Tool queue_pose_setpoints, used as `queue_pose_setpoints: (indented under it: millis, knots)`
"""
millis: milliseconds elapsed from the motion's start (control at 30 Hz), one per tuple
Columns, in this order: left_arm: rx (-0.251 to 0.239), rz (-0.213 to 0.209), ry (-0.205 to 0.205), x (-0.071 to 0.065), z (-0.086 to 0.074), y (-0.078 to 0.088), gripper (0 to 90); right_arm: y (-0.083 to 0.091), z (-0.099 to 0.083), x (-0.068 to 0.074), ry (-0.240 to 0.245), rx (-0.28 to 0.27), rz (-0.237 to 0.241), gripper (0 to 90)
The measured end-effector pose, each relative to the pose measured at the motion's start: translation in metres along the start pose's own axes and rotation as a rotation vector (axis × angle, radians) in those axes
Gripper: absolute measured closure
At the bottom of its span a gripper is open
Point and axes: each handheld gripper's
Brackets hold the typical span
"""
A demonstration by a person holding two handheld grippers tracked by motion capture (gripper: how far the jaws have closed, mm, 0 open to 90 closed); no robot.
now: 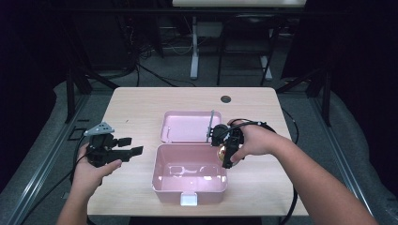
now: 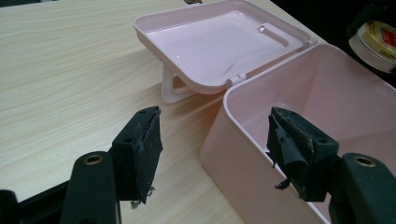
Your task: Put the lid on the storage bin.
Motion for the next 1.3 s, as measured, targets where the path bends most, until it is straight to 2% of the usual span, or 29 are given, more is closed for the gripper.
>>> queue_pose_setpoints:
  millis: [800, 1300]
  knots:
    - [-0.004, -0.001, 0.001, 0.001, 0.000, 0.001, 35.1, -0.013, 0.040, 0.006, 0.079, 0.015, 0.016, 19.6]
    - [-0.006, -0.002, 0.006, 0.001, 0.000, 0.002, 35.1, -0.022, 0.050, 0.010, 0.106, 0.031, 0.015, 19.5]
Point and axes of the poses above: each handheld gripper's, and its own axes: y roughly backward along the jaws, z roughly out of its top, x roughly to its left, and after that the axes turned 15 degrees about y, right-handed
